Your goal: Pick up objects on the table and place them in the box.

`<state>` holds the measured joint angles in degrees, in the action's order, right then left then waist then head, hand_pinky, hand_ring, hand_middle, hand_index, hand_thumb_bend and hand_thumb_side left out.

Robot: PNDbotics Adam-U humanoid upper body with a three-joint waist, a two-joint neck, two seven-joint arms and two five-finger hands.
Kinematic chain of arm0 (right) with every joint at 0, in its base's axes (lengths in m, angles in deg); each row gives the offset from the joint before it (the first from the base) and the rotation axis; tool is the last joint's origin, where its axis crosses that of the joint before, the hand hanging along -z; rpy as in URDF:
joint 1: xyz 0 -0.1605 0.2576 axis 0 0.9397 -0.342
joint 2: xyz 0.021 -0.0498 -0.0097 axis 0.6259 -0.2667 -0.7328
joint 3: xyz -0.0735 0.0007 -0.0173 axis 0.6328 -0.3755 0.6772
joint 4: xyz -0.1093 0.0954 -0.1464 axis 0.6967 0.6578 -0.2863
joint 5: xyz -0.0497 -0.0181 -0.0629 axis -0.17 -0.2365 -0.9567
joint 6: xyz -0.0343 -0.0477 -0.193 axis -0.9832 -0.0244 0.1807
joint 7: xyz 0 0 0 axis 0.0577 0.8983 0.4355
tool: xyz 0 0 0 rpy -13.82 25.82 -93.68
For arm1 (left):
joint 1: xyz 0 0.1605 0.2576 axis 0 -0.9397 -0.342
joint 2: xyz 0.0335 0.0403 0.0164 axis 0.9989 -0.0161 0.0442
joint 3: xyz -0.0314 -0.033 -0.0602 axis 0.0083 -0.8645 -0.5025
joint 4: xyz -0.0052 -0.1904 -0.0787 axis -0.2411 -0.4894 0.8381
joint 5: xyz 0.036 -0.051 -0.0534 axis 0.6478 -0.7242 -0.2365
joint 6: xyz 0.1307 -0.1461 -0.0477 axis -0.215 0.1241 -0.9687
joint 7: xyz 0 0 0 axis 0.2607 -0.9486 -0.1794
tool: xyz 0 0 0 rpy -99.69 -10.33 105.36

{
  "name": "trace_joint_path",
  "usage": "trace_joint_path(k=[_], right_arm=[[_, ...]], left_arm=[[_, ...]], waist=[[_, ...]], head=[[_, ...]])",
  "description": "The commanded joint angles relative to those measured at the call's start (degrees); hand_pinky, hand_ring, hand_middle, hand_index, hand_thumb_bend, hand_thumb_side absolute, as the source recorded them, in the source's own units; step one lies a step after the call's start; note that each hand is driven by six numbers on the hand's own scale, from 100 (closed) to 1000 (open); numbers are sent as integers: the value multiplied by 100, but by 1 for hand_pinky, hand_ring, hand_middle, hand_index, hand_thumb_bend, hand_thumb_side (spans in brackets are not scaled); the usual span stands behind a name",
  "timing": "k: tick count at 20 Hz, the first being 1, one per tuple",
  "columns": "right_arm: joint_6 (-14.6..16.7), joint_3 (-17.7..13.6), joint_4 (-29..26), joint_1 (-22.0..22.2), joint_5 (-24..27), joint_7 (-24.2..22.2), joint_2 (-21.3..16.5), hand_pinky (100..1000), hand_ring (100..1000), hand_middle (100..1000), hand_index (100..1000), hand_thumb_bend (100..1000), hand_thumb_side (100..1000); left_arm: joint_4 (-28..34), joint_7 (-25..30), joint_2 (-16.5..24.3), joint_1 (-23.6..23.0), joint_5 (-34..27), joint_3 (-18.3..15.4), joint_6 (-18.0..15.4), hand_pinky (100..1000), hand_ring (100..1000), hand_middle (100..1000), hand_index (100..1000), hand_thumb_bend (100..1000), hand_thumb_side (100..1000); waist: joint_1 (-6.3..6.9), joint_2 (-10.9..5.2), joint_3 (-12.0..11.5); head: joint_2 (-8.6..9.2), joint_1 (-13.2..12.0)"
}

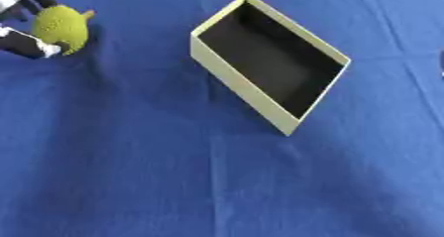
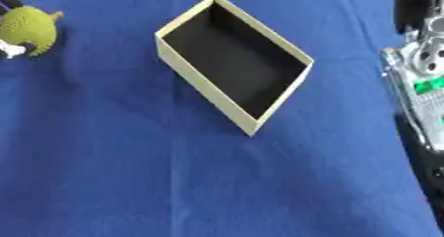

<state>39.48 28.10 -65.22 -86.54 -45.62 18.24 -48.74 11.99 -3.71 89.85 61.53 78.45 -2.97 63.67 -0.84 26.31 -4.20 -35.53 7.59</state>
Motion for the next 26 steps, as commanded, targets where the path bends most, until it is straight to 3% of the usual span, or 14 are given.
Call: trace_joint_path(k=[1,4,10,18,26], right_arm=[[20,-34,-118,-84,11,1,-88,812,804,798,865,176,934],[25,-33,-118,-94,21,0,-83,812,803,798,866,177,934],[13,-38,-118,-69,34,29,-81,811,803,797,866,177,935],[-7,-49,-118,-5,38,49,-112,811,803,796,866,178,934],[17,-52,-118,-15,63,51,-114,812,803,795,866,181,929]], left_arm=[[-39,-191,72,151,421,-13,55,720,774,761,817,543,100],[-123,-272,27,160,741,-21,36,705,760,747,798,542,100],[-49,-357,-21,157,309,-58,-158,606,627,596,674,355,100],[640,-372,151,89,-315,128,-251,560,578,536,623,389,100],[1904,-195,265,57,-756,401,-361,536,568,536,615,409,100]], waist=[[-2,-136,22],[-16,-114,35],[-24,-97,15],[0,-138,-34],[5,-222,-64]], head=[[88,-33],[101,-49],[72,-37],[-9,34],[-94,138]])
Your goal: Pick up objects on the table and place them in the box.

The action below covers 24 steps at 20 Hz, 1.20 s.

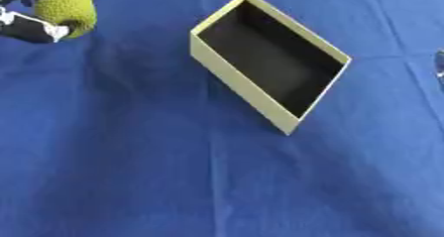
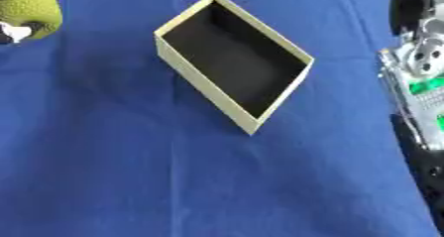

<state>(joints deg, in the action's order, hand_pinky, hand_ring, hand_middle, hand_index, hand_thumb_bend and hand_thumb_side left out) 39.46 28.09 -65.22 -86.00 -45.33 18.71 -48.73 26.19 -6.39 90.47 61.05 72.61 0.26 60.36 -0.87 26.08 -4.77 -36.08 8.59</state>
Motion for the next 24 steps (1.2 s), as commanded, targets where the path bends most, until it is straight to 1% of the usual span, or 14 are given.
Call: trace_joint_path(k=[1,5,10,14,17,20,24], right_arm=[[21,-47,-118,-79,34,-1,-113,812,803,795,865,182,928],[35,-33,-118,-127,38,-27,-99,813,804,795,865,183,925],[71,-7,-118,-246,49,-70,-46,814,805,796,865,185,916],[120,14,-118,-427,44,-98,40,815,806,797,864,188,907],[138,25,-118,-544,12,-125,60,816,808,798,863,191,900],[154,4,-118,-614,-37,-120,61,816,808,798,862,194,895],[182,-8,-118,-652,-78,-110,76,816,808,798,862,197,894]], left_arm=[[681,115,203,115,-187,168,-57,536,569,538,616,414,100],[1409,284,83,193,-218,472,-155,533,569,542,619,412,100],[2043,380,-361,352,-128,738,-227,537,571,546,622,404,100],[2111,481,-920,526,180,900,-336,538,571,548,622,414,100],[2081,480,-1294,593,605,953,-383,536,569,550,621,443,100],[2015,378,-1606,552,1157,999,-392,541,575,559,629,469,100],[1919,219,-1903,372,1809,1035,-545,541,576,559,628,471,100]], waist=[[8,-209,-6],[-2,-238,-6],[-11,-288,14],[-46,-328,89],[-76,-354,145],[-93,-370,165],[-128,-369,172]], head=[[-43,44],[-60,69],[-57,75],[-38,-43],[-48,-128],[-52,-181],[-67,-156]])
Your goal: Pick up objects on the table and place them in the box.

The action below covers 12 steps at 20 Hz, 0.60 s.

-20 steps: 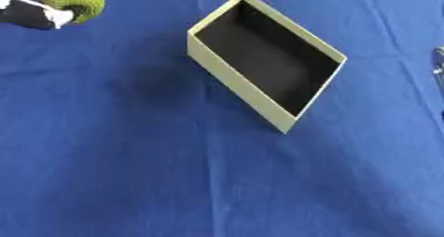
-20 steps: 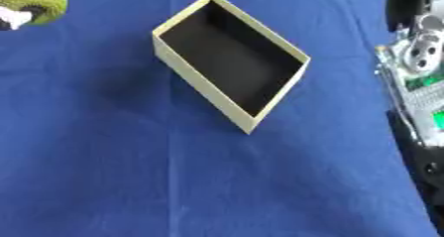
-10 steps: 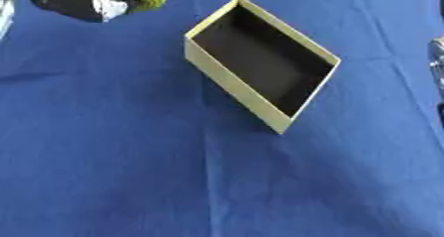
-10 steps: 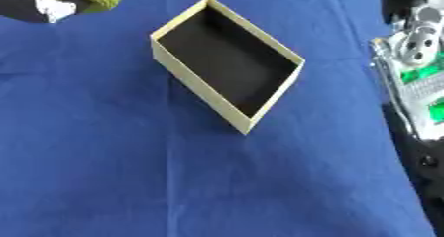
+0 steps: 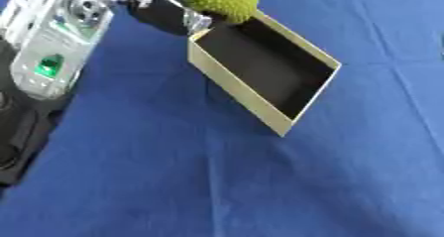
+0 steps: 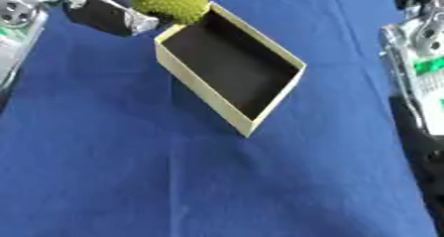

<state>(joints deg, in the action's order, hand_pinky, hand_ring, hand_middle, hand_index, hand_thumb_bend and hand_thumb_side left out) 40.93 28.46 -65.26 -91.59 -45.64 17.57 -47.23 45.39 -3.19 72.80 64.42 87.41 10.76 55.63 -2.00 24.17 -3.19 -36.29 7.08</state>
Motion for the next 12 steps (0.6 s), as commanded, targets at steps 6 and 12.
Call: trace_joint_path(k=[6,12], right_arm=[[23,-38,-114,-93,-43,2,-37,815,807,797,862,201,898],[3,-36,-114,-81,-23,2,-13,815,806,797,862,205,902]], left_arm=[[-236,-202,-397,-132,566,60,-216,553,584,566,636,463,100],[-431,-206,-518,-191,697,108,-245,556,587,570,641,463,100]], waist=[[-33,-141,25],[-22,-85,60]], head=[[-14,-1],[28,-22]])
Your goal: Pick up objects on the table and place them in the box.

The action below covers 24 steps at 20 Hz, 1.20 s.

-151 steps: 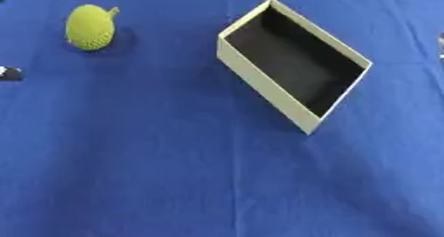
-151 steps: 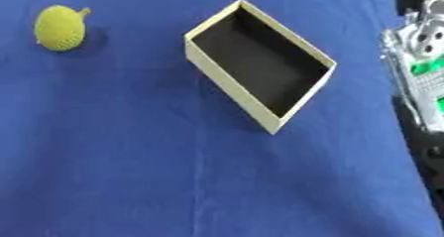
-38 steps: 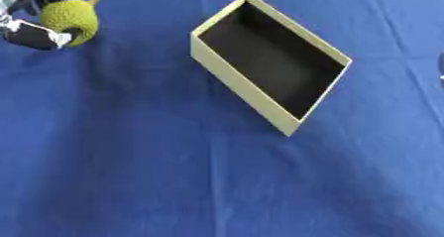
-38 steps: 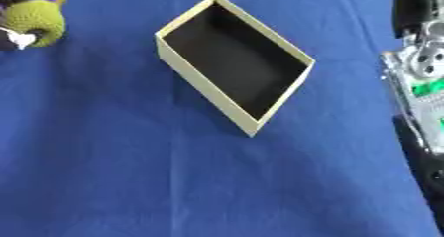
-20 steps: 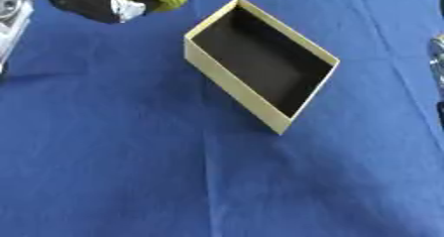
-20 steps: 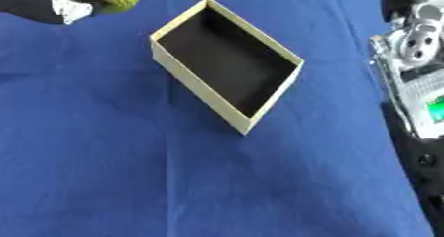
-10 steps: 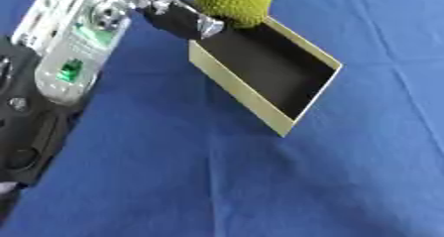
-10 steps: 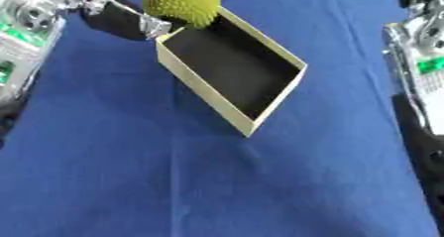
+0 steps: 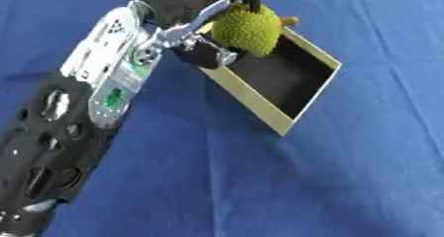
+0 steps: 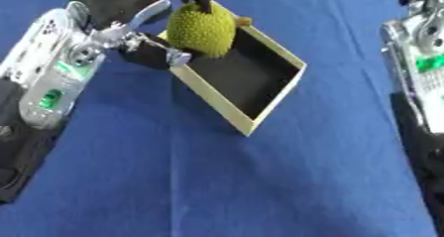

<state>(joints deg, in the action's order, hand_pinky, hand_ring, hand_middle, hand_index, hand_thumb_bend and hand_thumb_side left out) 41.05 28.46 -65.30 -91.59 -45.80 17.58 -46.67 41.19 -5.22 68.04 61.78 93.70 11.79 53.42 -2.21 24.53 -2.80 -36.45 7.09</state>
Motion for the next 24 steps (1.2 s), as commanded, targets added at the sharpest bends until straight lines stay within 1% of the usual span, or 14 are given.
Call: trace_joint_path(k=[1,4,7,10,11,12,13,14,16,17,20,21,22,24], right_arm=[[-7,-34,-110,-83,-5,-1,-65,815,806,797,862,205,903],[-7,-30,-110,-90,3,-10,-49,814,806,797,862,207,904],[-10,-20,-110,-104,12,-25,-23,814,805,797,862,208,906],[-17,-19,-110,-107,16,-35,-11,814,805,796,862,210,907],[-18,-19,-110,-107,18,-36,-10,814,805,797,861,211,908],[-18,-19,-110,-107,19,-38,-9,814,805,797,861,211,907],[-17,-21,-110,-104,19,-38,-11,814,805,797,861,211,907],[-18,-25,-110,-97,18,-36,-16,814,805,797,862,212,908],[-19,-32,-110,-87,17,-29,-25,814,805,797,862,212,908],[-25,-36,-110,-68,15,-25,-36,814,805,796,862,213,910],[-40,-49,-110,-25,16,-9,-58,813,805,796,862,213,912],[-43,-48,-110,-21,17,-8,-61,814,805,796,862,215,911],[-45,-46,-110,-19,17,-10,-64,814,805,796,862,215,912],[-50,-43,-110,-16,16,-13,-68,814,805,796,862,216,912]], left_arm=[[-78,21,-60,58,121,9,-12,558,589,573,643,463,100],[-325,51,-119,24,310,-18,38,565,592,575,646,462,100],[-598,-65,-201,4,457,-80,86,570,596,579,650,462,100],[-840,-198,-255,-7,565,-118,98,596,619,604,677,501,100],[-904,-243,-260,-10,612,-131,107,620,649,634,711,526,100],[-957,-281,-264,-16,651,-140,108,671,713,711,775,591,100],[-993,-314,-264,-33,673,-143,88,671,713,711,775,591,100],[-1001,-354,-255,-52,686,-139,43,747,795,804,848,693,162],[-996,-438,-231,-87,714,-138,-42,747,795,804,848,693,162],[-975,-499,-207,-110,724,-149,-78,818,873,897,901,754,313],[-930,-707,-158,-151,765,-188,-130,836,902,929,924,752,327],[-924,-757,-155,-151,772,-194,-136,836,905,941,941,726,350],[-902,-805,-150,-144,767,-202,-142,837,906,943,947,759,353],[-836,-881,-125,-121,724,-225,-155,837,906,949,957,771,365]], waist=[[2,-111,30],[9,-88,60],[10,-60,104],[9,-38,140],[10,-32,150],[11,-28,156],[13,-24,160],[15,-18,160],[17,-12,158],[20,-5,150],[26,5,135],[26,5,133],[26,5,132],[27,5,134]], head=[[53,-28],[89,-57],[143,-111],[177,-143],[187,-150],[193,-153],[198,-149],[198,-140],[195,-129],[173,-113],[159,-95],[162,-99],[161,-100],[162,-103]])
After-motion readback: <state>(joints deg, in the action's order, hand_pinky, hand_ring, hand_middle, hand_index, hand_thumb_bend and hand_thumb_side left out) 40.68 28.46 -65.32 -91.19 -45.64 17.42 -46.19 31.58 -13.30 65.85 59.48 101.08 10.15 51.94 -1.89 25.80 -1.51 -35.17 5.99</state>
